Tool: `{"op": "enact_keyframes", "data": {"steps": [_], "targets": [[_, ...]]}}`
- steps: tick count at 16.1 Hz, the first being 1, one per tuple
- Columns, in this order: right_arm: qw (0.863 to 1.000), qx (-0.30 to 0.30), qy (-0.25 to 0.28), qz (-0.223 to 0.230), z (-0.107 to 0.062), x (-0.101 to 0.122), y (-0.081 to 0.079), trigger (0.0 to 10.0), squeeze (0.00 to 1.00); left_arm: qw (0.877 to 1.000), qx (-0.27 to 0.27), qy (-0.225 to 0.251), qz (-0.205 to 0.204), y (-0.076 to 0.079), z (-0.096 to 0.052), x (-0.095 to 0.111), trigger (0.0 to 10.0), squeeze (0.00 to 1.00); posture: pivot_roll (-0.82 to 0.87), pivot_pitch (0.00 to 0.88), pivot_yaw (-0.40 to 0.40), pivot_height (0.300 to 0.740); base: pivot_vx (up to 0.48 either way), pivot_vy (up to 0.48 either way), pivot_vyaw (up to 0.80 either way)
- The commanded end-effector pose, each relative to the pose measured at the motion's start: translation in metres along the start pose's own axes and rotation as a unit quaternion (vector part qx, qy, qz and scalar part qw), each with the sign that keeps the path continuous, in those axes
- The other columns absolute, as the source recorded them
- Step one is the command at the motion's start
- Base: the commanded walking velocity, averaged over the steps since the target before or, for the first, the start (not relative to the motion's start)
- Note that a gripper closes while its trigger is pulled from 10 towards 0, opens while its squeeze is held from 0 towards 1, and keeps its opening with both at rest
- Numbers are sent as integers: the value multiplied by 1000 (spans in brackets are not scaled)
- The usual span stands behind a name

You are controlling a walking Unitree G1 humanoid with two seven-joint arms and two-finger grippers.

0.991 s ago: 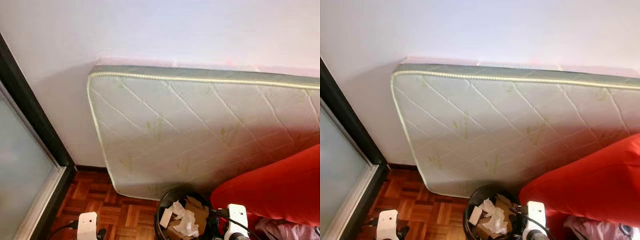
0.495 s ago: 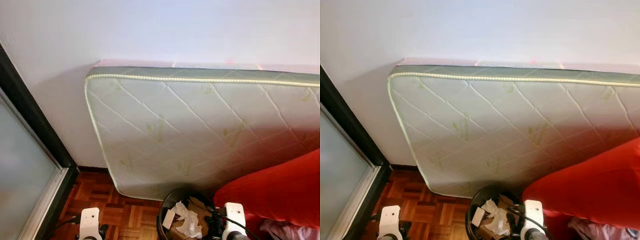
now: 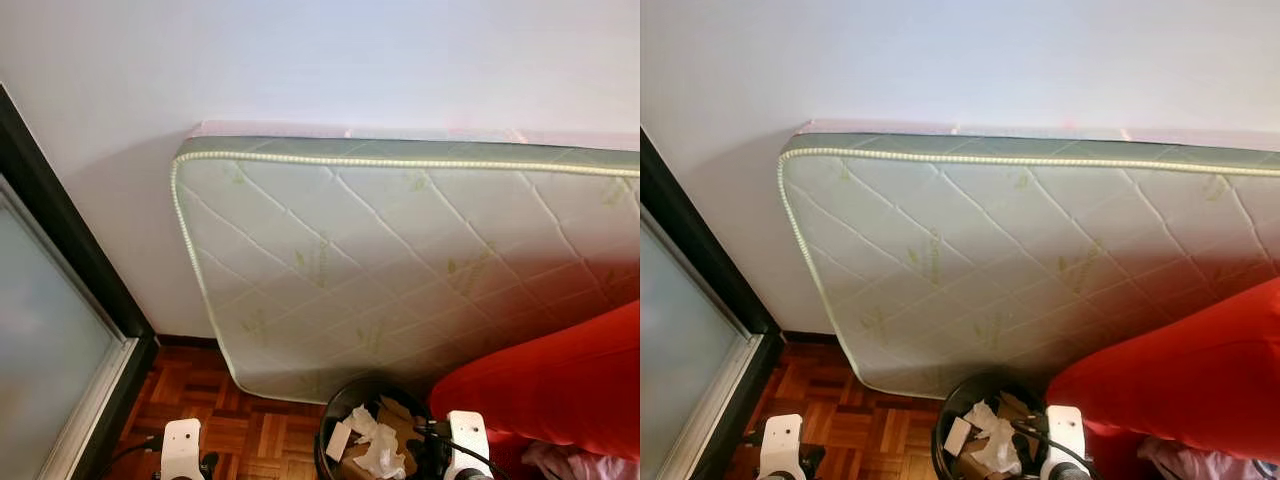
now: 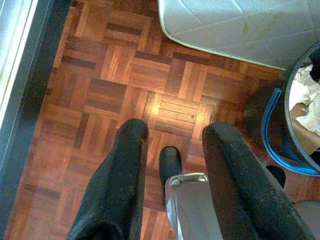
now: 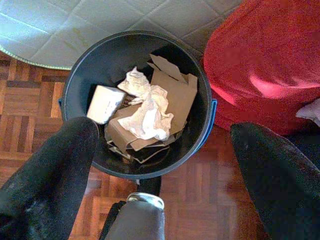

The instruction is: Clean up the room

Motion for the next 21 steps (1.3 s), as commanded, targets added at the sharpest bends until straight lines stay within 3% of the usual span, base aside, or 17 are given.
{"op": "enact_keyframes", "data": {"steps": [1,11,15,21], "targets": [[1000,-2,-4,-7,-1,-3,2,10000,0,1000,-5,-15,0,2,-2,-10,10000,0,-7,35,-31,740,0,0,0],[999,-6,-27,-18,-4,-15,6,10000,0,1000,-8,-12,9,1,-1,-6,10000,0,-4,22,-20,740,0,0,0],[999,-11,-28,-18,-5,-14,13,10000,0,1000,-13,-9,3,6,0,-3,10000,0,-7,44,-23,740,0,0,0],[999,-14,-28,-21,-5,-12,17,10000,0,1000,-7,-11,1,1,0,-4,10000,0,4,38,-18,740,0,0,0]]}}
Point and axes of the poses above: a point about 5 cm out from each wrist's last joint towards the gripper, its own z axis pointing out of the wrist towards the gripper, its own x axis along the axis of the wrist's last joint, y = z × x, the point moved 4 cm from there along z, pointing out of the wrist towards the gripper, and after that the axes turned 9 degrees about z, right-handed, at the moved point
